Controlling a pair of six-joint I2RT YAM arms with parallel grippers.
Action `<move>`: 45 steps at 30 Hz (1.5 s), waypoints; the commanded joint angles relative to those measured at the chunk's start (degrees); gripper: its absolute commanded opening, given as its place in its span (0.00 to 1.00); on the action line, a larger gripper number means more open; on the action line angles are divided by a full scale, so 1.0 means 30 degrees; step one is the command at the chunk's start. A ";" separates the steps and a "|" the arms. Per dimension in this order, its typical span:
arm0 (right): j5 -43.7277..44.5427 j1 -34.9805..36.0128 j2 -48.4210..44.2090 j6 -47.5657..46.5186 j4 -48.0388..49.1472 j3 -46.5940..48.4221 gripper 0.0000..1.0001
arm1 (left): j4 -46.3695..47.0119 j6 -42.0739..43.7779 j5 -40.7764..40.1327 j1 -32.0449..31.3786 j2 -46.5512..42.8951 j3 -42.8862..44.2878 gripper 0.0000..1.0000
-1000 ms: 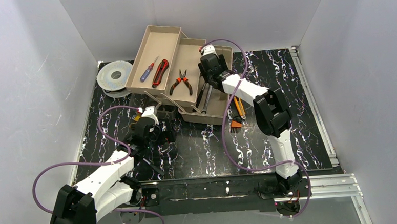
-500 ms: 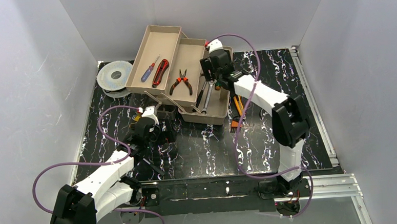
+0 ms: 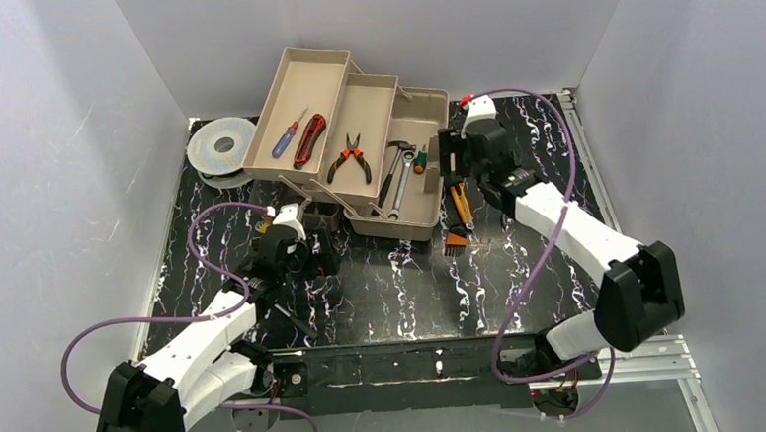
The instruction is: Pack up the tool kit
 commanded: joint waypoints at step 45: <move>-0.2341 -0.0215 -0.6060 0.5325 -0.2524 -0.8346 0.84 | -1.4851 -0.2887 -0.8701 0.2963 -0.2319 0.7362 0.98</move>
